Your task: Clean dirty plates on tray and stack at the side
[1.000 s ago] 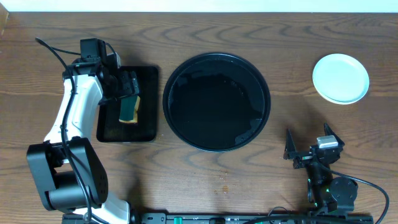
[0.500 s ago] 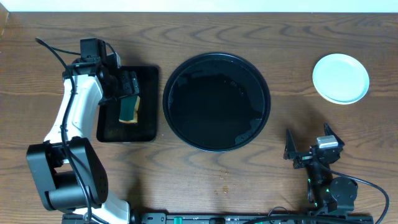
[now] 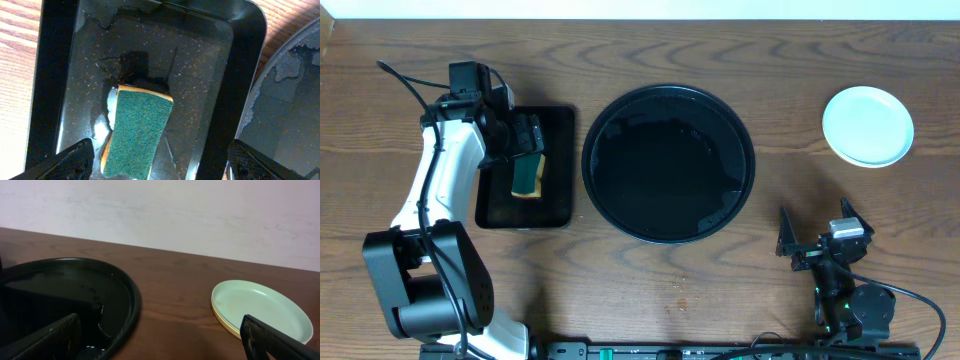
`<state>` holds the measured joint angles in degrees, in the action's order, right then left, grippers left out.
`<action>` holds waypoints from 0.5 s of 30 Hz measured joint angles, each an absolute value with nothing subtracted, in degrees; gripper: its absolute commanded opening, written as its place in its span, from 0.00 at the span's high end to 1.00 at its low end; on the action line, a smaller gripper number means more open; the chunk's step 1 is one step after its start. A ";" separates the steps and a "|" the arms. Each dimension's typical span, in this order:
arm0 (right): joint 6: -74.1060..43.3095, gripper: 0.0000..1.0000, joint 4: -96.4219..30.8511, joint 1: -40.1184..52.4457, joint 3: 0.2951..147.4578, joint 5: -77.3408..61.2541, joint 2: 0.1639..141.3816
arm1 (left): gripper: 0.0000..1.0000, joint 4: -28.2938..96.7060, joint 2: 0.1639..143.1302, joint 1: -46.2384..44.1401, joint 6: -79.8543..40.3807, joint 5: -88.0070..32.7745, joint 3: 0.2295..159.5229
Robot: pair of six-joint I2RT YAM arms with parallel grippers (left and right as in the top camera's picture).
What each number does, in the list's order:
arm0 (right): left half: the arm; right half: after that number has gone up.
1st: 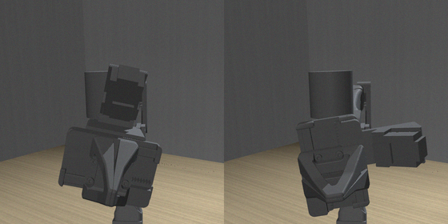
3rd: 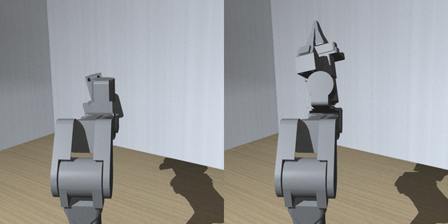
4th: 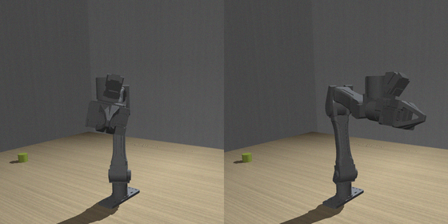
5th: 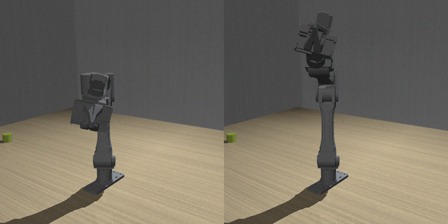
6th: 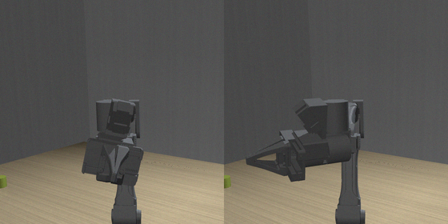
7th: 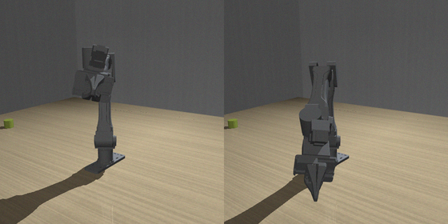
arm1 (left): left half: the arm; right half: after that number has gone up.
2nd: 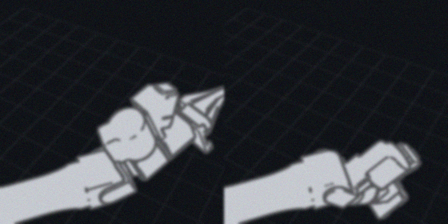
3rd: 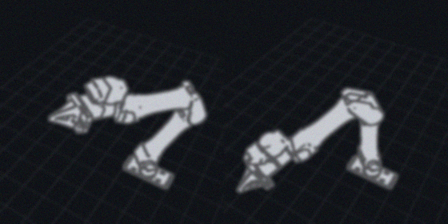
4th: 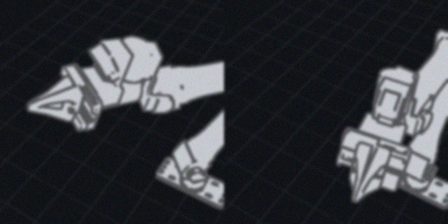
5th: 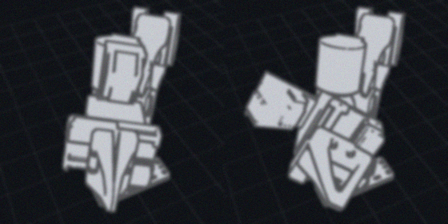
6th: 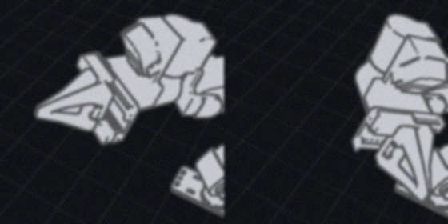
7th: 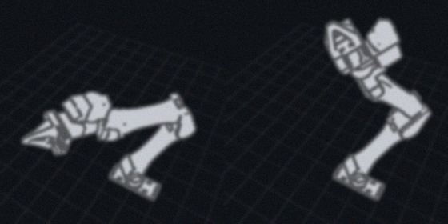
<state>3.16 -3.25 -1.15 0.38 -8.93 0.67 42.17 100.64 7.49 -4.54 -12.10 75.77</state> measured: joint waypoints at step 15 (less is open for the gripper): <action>3.16 0.01 -3.25 -1.15 0.38 -8.93 0.67 | 0.14 42.41 90.72 7.31 -4.54 -12.05 75.24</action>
